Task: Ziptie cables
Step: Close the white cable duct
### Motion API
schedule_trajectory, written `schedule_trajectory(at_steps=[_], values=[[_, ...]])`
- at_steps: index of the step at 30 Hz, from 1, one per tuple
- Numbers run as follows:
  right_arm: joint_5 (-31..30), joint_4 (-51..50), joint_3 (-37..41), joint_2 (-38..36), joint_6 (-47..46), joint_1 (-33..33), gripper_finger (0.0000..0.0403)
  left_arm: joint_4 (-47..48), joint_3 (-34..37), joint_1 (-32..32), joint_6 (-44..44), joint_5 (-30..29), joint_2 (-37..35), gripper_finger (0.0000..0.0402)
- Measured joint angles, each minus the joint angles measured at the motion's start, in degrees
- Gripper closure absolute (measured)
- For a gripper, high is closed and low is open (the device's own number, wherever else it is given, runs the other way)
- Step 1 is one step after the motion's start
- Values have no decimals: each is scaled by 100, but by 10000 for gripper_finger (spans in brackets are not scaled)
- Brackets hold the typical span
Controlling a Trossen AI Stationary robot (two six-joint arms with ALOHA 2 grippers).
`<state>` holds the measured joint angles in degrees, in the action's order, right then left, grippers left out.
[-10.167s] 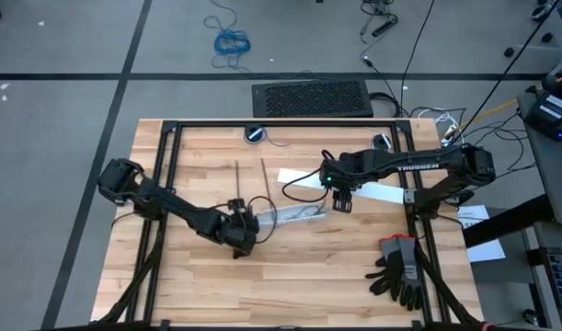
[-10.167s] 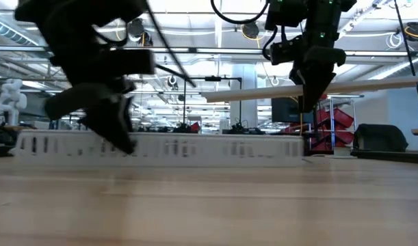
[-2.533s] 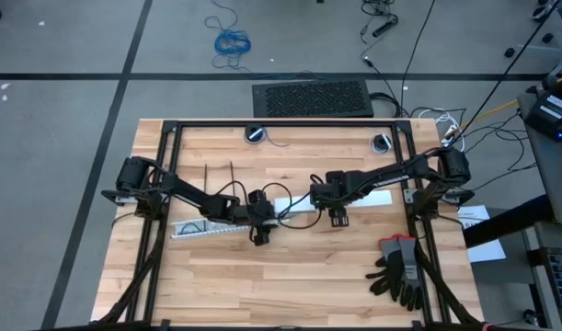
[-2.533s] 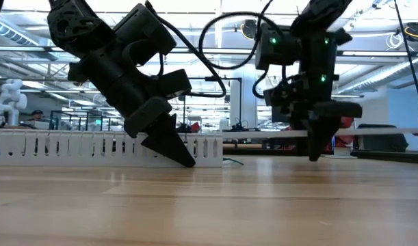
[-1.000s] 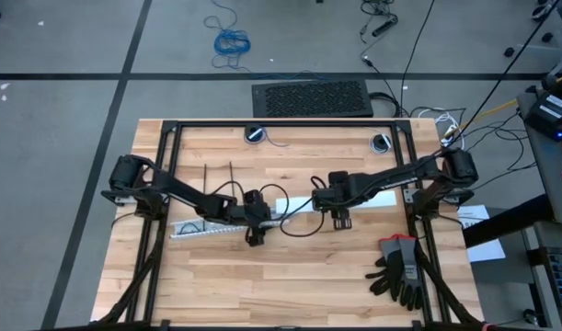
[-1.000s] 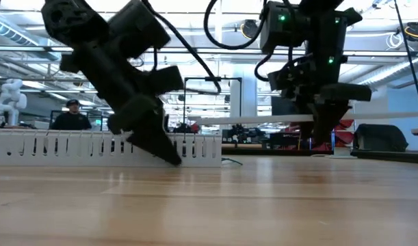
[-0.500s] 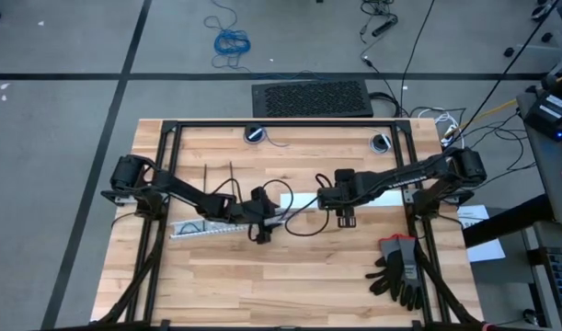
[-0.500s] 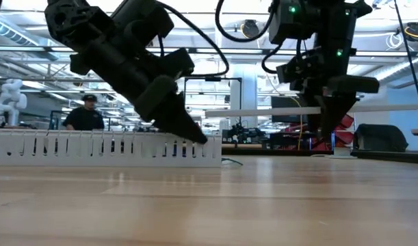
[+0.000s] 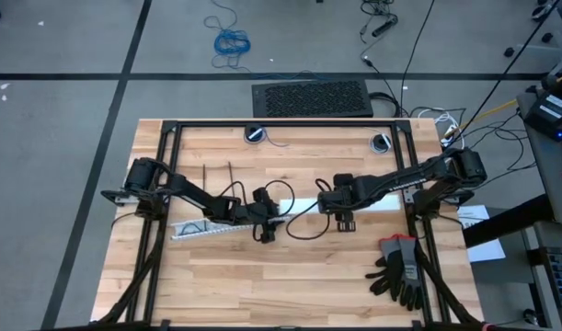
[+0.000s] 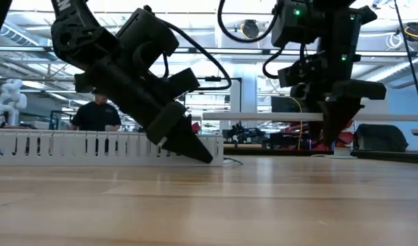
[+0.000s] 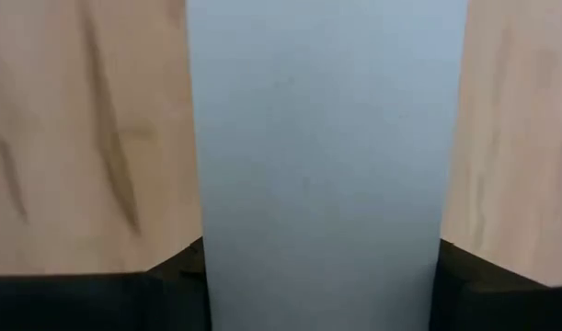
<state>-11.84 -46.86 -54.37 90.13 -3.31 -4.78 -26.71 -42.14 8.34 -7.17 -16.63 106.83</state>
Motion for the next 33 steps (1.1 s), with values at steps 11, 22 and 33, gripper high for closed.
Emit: schedule_trajectory(at_steps=[11, 22, 33], values=[[38, 272, 0, 48, 299, 72, 203, -10, -1, 32, 2, -15, 2, 183], [188, 476, 0, 688, 653, 235, 203, 9, -8, 147, -45, 152, 2, 180], [284, 534, 0, 706, 592, 195, 203, 131, -10, 151, -101, 87, -7, 179]])
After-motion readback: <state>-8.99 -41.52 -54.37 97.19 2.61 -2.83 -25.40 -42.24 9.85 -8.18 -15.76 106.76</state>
